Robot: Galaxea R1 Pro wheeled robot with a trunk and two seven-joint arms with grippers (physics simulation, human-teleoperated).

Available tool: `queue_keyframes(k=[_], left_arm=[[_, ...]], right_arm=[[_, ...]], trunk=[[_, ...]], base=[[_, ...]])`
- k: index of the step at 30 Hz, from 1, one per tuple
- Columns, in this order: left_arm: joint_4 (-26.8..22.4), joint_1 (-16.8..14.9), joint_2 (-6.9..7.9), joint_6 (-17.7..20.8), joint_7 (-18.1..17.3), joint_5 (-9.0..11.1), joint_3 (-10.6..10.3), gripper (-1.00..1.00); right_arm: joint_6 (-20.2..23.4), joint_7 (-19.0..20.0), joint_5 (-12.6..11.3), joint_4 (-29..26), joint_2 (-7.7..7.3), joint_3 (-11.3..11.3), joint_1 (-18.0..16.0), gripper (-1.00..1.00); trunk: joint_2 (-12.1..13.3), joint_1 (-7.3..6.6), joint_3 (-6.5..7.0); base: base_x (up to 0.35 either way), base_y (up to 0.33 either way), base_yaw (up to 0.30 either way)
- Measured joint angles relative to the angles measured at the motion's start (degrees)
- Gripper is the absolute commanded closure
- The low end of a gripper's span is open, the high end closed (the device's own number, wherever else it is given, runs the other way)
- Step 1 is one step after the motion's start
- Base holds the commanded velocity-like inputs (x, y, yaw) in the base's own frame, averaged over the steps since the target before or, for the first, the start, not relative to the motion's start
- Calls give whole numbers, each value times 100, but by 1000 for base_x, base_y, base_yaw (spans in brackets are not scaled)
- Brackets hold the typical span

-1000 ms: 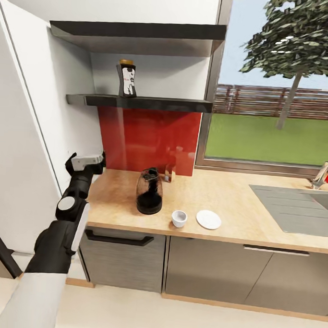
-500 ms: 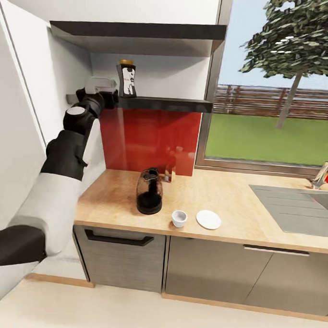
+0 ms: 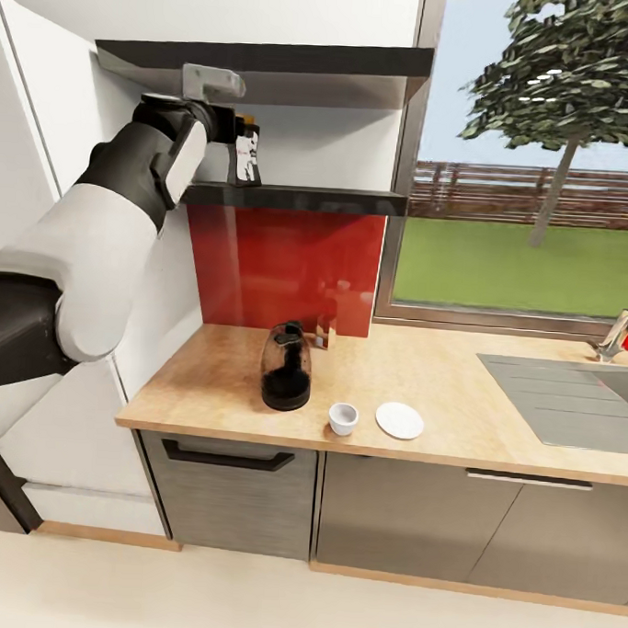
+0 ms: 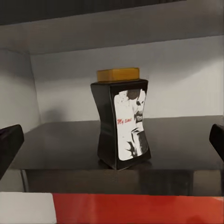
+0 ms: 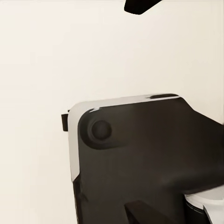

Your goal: Set up a coffee station on the kitchen countertop: keep the coffee maker on the countertop, move the bottle of coffee from the kitchen shelf to the counter next to the coffee maker, place a paper coffee filter on top of the coffee maker, put the saucer next to the coffee maker with the coffee cup on the saucer, and place the electric kettle next to the coffee maker.

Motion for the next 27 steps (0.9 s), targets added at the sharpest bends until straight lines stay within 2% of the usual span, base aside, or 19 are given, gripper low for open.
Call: queue_keyframes(k=[5, 15, 27], left_arm=[[385, -213, 15, -15, 2, -22, -4, -100], [454, -179, 92, -39, -5, -61, -22, -100], [446, -151, 361, -59, -6, -61, -25, -100]], right_arm=[[0, 10, 0, 8, -27, 0, 0, -100], [15, 37, 9, 115, -39, 6, 0, -100], [51, 50, 67, 140, -59, 7, 140, -100]], trunk=[[2, 1, -1], [2, 1, -1], [2, 1, -1]], base=[[0, 0, 0], [0, 0, 0], [0, 0, 0]])
